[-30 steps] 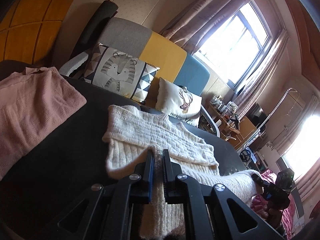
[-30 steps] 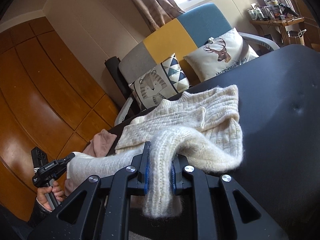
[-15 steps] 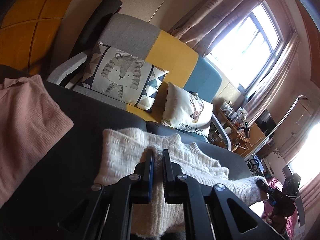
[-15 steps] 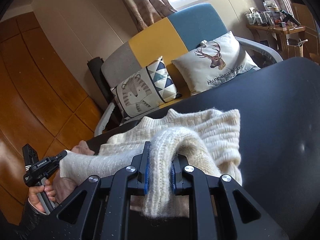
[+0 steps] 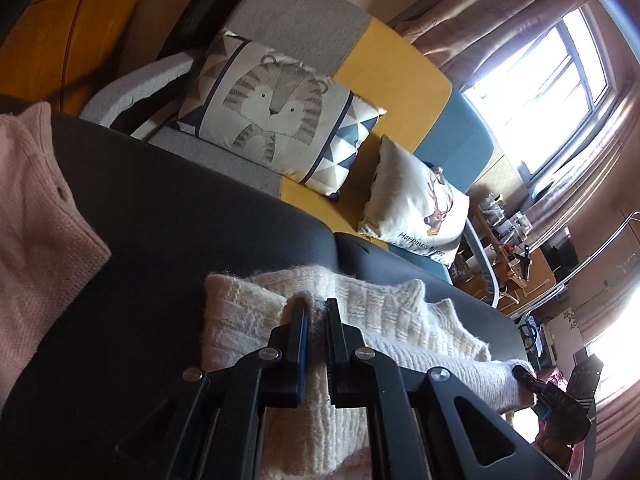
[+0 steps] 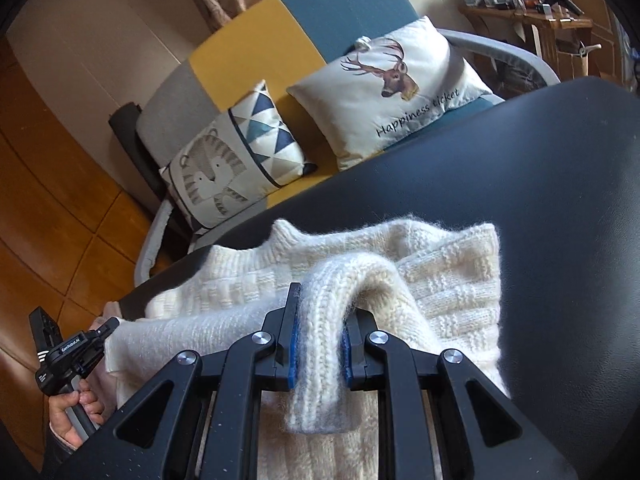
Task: Fold clothes
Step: 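Lower the hem beside the collar and open both grippers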
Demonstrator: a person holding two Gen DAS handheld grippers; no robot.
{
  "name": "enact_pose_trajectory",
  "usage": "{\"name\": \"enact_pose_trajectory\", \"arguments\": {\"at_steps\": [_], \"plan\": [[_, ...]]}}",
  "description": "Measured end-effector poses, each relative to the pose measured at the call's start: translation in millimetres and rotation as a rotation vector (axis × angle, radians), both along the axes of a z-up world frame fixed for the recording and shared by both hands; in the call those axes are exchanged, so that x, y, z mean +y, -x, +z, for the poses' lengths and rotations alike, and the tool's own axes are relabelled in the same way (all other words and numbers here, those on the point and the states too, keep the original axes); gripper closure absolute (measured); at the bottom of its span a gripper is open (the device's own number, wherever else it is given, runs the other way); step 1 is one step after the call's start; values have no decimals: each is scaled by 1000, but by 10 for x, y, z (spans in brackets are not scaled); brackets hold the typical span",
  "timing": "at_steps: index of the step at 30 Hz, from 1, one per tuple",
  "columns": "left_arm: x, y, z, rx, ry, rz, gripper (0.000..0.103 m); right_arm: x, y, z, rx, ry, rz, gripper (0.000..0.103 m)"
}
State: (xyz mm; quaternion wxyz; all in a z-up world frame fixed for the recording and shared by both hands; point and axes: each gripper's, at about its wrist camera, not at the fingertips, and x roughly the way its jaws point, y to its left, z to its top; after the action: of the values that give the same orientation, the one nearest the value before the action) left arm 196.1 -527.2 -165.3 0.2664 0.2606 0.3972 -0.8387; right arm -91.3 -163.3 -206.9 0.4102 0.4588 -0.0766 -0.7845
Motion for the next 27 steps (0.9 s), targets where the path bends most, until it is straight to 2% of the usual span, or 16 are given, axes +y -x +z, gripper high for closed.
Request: {"name": "enact_pose_trajectory", "arguments": {"at_steps": [2, 4, 6, 8, 12, 16, 20, 22, 27], "plan": [[-44, 52, -64, -14, -16, 4, 95, -16, 41, -62, -24, 0, -9, 84], [-88, 77, -122, -19, -48, 13, 92, -26, 88, -116, -55, 14, -15, 76], [-156, 99, -192, -25, -91, 31, 87, -41, 129, -139, -78, 42, -22, 46], [-206, 92, -222, -19, -112, 48, 87, -45, 163, -114, -79, 70, -40, 35], [-279, 42, -182, -4, -101, 77, 86, -44, 246, 4, -65, 126, -73, 31], [-312, -24, -104, -1, -83, 84, 86, -64, 252, 89, -17, 96, -82, 31], [-181, -58, 25, -14, -22, 54, 86, -79, 34, 214, 159, -30, -83, 31], [-56, -33, 113, -22, 23, 11, 86, -156, -99, 245, 245, -105, -50, 31], [393, 285, 252, -71, 155, -207, 86, -466, -404, 229, 414, -229, 111, 31]]}}
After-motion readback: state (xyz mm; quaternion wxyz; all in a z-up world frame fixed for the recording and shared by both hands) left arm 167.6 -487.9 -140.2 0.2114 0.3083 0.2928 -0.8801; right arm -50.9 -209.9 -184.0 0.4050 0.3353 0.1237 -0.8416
